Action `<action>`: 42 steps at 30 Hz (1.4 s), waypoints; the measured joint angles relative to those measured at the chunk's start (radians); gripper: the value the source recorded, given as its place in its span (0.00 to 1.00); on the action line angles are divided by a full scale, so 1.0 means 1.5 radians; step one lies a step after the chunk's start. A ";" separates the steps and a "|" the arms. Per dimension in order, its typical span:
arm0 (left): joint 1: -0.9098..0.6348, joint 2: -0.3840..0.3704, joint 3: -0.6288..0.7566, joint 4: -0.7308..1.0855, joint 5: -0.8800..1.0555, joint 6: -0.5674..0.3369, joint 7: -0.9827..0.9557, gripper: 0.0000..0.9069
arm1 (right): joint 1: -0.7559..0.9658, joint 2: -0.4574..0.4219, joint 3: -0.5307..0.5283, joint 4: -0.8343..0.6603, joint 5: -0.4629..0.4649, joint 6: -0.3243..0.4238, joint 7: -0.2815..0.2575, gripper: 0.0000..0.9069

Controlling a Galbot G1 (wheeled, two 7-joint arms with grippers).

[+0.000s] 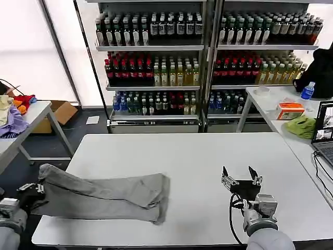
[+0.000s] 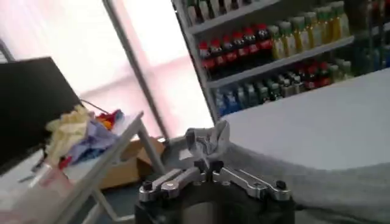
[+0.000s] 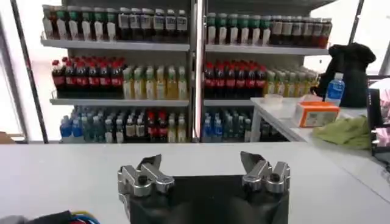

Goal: Fold and organize the clothes.

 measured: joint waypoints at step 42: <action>-0.076 -0.161 0.388 -0.151 -0.034 0.111 -0.097 0.00 | -0.071 0.047 0.023 0.055 -0.062 0.000 0.009 1.00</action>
